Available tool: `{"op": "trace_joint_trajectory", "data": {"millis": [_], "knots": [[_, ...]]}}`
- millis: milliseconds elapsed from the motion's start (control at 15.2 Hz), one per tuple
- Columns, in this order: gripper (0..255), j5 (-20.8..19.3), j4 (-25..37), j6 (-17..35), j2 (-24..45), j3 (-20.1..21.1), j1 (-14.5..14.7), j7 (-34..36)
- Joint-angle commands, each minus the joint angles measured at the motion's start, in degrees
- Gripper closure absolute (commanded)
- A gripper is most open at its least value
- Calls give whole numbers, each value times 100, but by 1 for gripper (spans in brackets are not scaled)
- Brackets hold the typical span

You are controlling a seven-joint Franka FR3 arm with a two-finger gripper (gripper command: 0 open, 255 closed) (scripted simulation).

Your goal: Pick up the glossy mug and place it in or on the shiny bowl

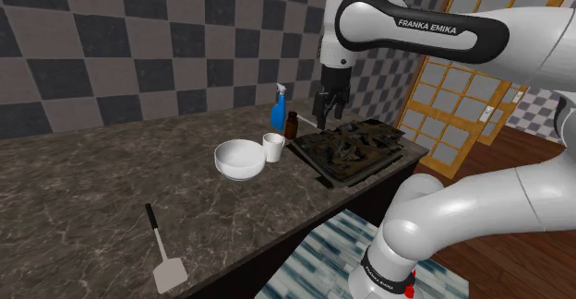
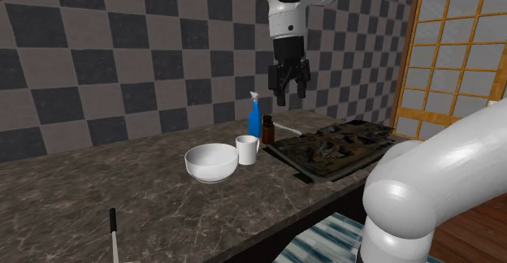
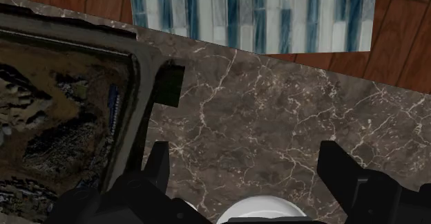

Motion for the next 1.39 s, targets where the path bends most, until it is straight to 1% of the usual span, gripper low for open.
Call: {"op": "trace_joint_trajectory", "data": {"millis": [0, 330, 660, 990, 1320], "knots": [[0, 0, 0, 0, 0, 0, 0, 0], [0, -59, -103, 959, 773, -174, -8, -70], [0, -71, -1, 1847, 1681, -340, -4, -157], [0, -15, 304, 2624, 2682, -486, 4, -276], [0, 125, 805, 3253, 3737, -599, 4, -433]]}}
